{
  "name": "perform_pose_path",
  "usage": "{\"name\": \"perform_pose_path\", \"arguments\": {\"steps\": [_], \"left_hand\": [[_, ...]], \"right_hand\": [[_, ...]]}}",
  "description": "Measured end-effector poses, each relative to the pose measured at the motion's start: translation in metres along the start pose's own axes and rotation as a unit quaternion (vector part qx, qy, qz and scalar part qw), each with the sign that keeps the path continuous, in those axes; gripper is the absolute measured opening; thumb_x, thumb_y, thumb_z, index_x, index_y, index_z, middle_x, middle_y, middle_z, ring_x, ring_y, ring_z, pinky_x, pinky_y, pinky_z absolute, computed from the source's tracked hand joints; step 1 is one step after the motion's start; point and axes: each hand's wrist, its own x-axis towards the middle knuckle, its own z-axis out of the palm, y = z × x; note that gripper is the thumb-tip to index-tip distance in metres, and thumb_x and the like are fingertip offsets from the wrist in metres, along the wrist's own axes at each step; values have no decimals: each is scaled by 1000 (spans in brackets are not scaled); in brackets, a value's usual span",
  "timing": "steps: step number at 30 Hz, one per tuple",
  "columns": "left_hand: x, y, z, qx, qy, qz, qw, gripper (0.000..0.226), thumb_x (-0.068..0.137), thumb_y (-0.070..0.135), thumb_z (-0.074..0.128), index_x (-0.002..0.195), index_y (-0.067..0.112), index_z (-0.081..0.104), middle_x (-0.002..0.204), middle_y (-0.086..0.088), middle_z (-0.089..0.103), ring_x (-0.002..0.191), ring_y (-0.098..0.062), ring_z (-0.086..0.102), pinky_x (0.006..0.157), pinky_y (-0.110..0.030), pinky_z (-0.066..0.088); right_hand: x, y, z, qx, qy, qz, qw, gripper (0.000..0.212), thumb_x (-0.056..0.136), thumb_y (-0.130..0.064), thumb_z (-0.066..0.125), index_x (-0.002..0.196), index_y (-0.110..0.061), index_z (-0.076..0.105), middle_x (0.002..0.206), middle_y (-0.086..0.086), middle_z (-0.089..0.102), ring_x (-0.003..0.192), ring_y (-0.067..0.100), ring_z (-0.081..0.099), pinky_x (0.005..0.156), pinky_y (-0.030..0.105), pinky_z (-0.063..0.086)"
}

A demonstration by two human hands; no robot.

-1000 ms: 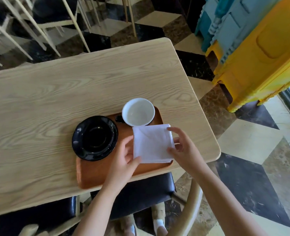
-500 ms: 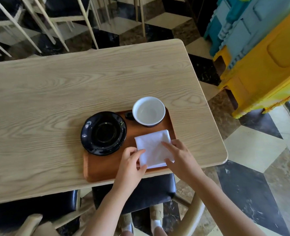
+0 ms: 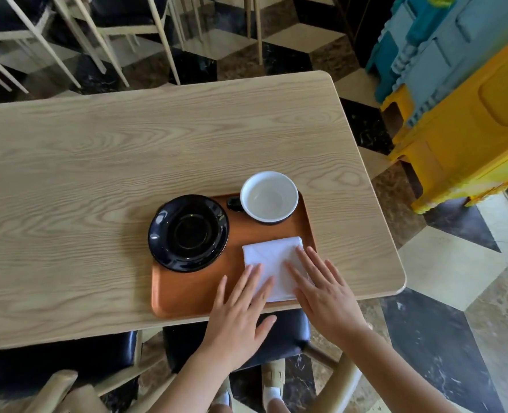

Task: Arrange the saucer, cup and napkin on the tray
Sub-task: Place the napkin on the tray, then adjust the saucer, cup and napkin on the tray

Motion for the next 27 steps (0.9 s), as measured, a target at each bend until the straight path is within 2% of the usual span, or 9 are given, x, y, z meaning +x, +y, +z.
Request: {"name": "perform_pose_path", "arguments": {"steps": [2,5,8,11,15,17,20,23,27], "left_hand": [[-1,-1,1,13,-20,-1,1000,65,89,53,34,146,25,25,155,-5,25,143,-18,13,106,-52,17],[-1,-2,-1,17,-26,-1,1000,64,88,54,34,145,26,26,155,-6,25,143,-19,14,106,-54,16],[-2,-4,-9,9,-13,-8,1000,61,90,53,32,145,28,25,154,-8,27,143,-22,18,108,-56,17],[-7,-18,-21,-3,14,-64,998,60,91,52,30,145,28,26,155,-8,25,143,-24,20,110,-58,16],[-19,-56,-29,-2,26,-162,986,60,92,55,18,146,30,20,157,-6,17,144,-22,12,110,-60,10],[-27,-76,-29,1,14,-194,981,62,91,58,9,146,30,19,157,-6,17,144,-23,13,109,-62,9],[-38,-95,-28,-1,-6,-198,980,64,91,59,5,145,29,23,156,-5,22,143,-21,17,108,-64,11],[-43,-101,-30,5,-19,-187,982,65,91,58,2,144,29,25,155,-4,27,143,-21,20,108,-64,17],[-42,-98,-31,-2,-17,-188,982,65,92,57,3,143,28,28,153,-6,31,142,-23,23,107,-63,17]], "right_hand": [[-1,1,1,6,-10,1,1000,48,93,-36,31,138,-25,41,151,6,34,140,24,27,113,34,9],[1,-2,-2,2,10,10,1000,46,94,-36,26,135,-24,44,149,8,39,140,23,24,110,40,16],[10,-16,-9,13,51,19,998,46,87,-31,36,128,-18,53,142,13,48,137,25,29,107,43,21],[29,-38,-16,17,72,-10,997,45,86,-31,39,127,-19,52,142,11,49,134,27,40,107,49,37],[58,-69,-20,19,70,-72,995,50,82,-27,58,132,-22,48,144,7,46,134,24,41,100,53,41],[69,-83,-19,11,59,-86,994,49,83,-28,52,132,-23,48,144,5,47,135,22,41,100,52,40],[79,-94,-16,0,28,-97,995,49,84,-34,36,130,-24,52,141,3,51,133,21,44,100,52,42],[80,-96,-13,3,17,-101,995,49,86,-38,34,129,-23,53,140,4,52,132,21,44,101,51,43],[80,-97,-13,14,22,-103,994,50,87,-40,35,130,-21,52,141,7,50,132,23,44,102,51,41]]}}
